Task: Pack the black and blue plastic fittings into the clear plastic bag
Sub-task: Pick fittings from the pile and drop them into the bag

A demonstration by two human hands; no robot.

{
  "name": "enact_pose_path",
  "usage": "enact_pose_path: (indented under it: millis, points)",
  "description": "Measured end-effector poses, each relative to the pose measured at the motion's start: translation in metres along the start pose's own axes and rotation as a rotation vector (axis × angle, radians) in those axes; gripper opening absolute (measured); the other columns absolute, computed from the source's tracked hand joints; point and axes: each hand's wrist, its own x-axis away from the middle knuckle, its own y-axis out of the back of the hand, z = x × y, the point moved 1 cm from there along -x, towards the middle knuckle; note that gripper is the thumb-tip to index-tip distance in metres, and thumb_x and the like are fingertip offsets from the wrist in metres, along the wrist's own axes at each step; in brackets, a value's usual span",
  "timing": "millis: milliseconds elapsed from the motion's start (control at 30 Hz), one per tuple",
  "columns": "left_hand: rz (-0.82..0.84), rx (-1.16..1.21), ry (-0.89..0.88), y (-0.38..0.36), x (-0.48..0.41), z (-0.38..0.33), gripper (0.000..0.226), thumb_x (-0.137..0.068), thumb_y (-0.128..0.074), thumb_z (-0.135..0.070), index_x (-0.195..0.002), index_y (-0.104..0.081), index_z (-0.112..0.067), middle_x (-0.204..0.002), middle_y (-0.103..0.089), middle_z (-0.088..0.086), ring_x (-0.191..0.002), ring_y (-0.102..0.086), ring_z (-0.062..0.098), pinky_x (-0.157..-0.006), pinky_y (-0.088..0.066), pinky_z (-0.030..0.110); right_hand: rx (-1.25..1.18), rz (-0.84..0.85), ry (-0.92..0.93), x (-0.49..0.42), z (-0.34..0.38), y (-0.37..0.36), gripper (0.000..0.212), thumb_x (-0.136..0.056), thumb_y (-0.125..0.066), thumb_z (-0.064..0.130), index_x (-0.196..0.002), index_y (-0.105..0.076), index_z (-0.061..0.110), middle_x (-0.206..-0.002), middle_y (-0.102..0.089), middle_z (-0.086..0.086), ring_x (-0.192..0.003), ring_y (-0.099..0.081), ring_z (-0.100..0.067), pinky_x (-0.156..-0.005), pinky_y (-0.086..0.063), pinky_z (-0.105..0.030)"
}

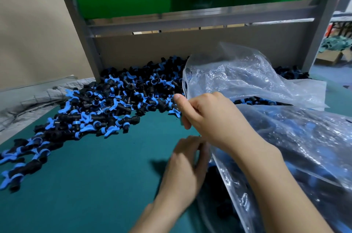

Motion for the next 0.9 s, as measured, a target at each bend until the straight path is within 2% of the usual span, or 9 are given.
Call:
enact_pose_path:
  millis: [67,100,200,300,400,533,733,800,900]
  points:
    - [-0.097,-0.253,-0.035,0.017,-0.006,0.027,0.014,-0.095,-0.050,-0.029,-0.101,-0.063,-0.029,-0.097,-0.064,-0.009,-0.092,-0.058,0.020,-0.083,-0.046,0.034,0.030,0.026,-0.036,0.000,-0.006,-0.002,0.065,-0.099,-0.035,0.054,-0.048,-0.058,0.022,-0.042,-0.045,0.001,-0.059,-0.053,-0.019,-0.067,-0.047,-0.036]
    - [-0.119,-0.394,-0.002,0.027,-0.009,0.042,0.015,-0.095,-0.051,-0.029,-0.103,-0.064,-0.028,-0.099,-0.065,-0.008,-0.093,-0.058,0.022,-0.084,-0.046,0.037,0.049,0.049,-0.055,0.000,-0.009,-0.004,0.064,-0.099,-0.035,0.054,-0.049,-0.060,0.022,-0.045,-0.046,0.001,-0.062,-0.054,-0.021,-0.066,-0.046,-0.036]
    - [-0.148,-0.707,0.252,0.058,-0.019,0.081,0.025,-0.096,-0.054,-0.020,-0.118,-0.063,-0.020,-0.114,-0.064,0.002,-0.107,-0.052,0.028,-0.091,-0.037,0.041,0.095,0.123,-0.105,-0.001,-0.015,-0.010,0.061,-0.100,-0.035,0.055,-0.055,-0.064,0.026,-0.054,-0.052,0.002,-0.071,-0.058,-0.024,-0.066,-0.042,-0.035]
    - [-0.177,-0.859,0.418,0.080,-0.029,0.106,0.034,-0.097,-0.052,-0.023,-0.128,-0.057,-0.014,-0.123,-0.058,0.011,-0.114,-0.046,0.032,-0.095,-0.035,0.044,0.076,0.170,-0.142,-0.001,-0.018,-0.012,0.059,-0.099,-0.032,0.059,-0.065,-0.069,0.029,-0.065,-0.063,0.000,-0.076,-0.063,-0.024,-0.073,-0.050,-0.034]
    - [-0.177,-0.967,0.502,0.085,-0.040,0.117,0.042,-0.097,-0.053,-0.037,-0.127,-0.052,-0.008,-0.122,-0.055,0.017,-0.114,-0.047,0.034,-0.094,-0.036,0.045,0.071,0.182,-0.156,-0.001,-0.021,-0.011,0.057,-0.100,-0.032,0.059,-0.069,-0.070,0.029,-0.070,-0.068,0.001,-0.077,-0.064,-0.023,-0.078,-0.052,-0.036]
    - [-0.223,-0.943,0.663,0.090,-0.049,0.124,0.040,-0.099,-0.052,-0.037,-0.123,-0.049,-0.005,-0.124,-0.055,0.018,-0.116,-0.048,0.035,-0.094,-0.038,0.046,0.071,0.209,-0.170,0.000,-0.023,-0.009,0.056,-0.101,-0.031,0.058,-0.071,-0.070,0.030,-0.066,-0.069,0.004,-0.078,-0.065,-0.019,-0.078,-0.052,-0.034]
    - [-0.260,-0.877,0.668,0.092,-0.045,0.125,0.029,-0.101,-0.047,-0.024,-0.121,-0.055,-0.006,-0.122,-0.059,0.016,-0.117,-0.048,0.034,-0.095,-0.037,0.046,0.078,0.232,-0.174,0.001,-0.024,-0.010,0.052,-0.100,-0.033,0.056,-0.076,-0.070,0.029,-0.062,-0.069,0.009,-0.073,-0.065,-0.012,-0.074,-0.050,-0.031]
    - [-0.322,-0.745,0.634,0.095,-0.040,0.122,0.026,-0.100,-0.047,-0.024,-0.117,-0.057,-0.009,-0.118,-0.058,0.014,-0.115,-0.048,0.033,-0.095,-0.038,0.046,0.077,0.243,-0.178,0.001,-0.025,-0.010,0.051,-0.100,-0.033,0.056,-0.077,-0.069,0.030,-0.062,-0.069,0.010,-0.073,-0.064,-0.010,-0.074,-0.050,-0.030]
    - [-0.368,-0.370,0.566,0.097,-0.030,0.115,0.016,-0.100,-0.047,-0.028,-0.109,-0.057,-0.019,-0.110,-0.058,0.005,-0.104,-0.051,0.025,-0.088,-0.045,0.040,0.082,0.262,-0.183,0.001,-0.025,-0.011,0.048,-0.100,-0.034,0.056,-0.080,-0.069,0.029,-0.063,-0.070,0.011,-0.072,-0.064,-0.008,-0.070,-0.050,-0.028]
